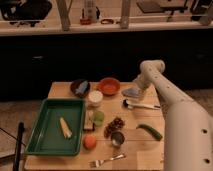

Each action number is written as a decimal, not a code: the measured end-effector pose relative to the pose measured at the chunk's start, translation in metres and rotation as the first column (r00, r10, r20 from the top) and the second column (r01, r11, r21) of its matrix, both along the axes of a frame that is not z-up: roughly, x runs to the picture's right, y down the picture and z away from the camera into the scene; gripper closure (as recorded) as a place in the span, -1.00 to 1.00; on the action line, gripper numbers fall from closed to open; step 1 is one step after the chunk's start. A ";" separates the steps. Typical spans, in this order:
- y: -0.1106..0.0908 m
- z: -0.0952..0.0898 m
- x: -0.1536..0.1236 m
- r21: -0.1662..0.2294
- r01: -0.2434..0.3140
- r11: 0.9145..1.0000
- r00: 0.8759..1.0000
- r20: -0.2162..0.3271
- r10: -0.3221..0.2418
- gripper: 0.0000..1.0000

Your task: Place towel in metal cup

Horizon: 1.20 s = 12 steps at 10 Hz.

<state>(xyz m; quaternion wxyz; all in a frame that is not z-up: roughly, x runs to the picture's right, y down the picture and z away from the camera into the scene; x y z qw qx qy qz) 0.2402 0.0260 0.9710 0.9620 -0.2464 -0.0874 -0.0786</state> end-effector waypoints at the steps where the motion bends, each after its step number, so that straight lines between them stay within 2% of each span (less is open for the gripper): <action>1: 0.000 0.002 -0.001 -0.003 0.003 1.000 1.000 0.004 -0.003 -0.60; 8: 0.012 0.019 -0.006 -0.068 0.014 0.998 0.999 0.037 -0.011 -0.56; 9: 0.016 0.023 -0.006 -0.080 0.014 0.997 0.999 0.043 -0.010 -0.44; 12: 0.027 0.027 -0.001 -0.114 0.003 0.993 0.999 0.053 0.003 0.19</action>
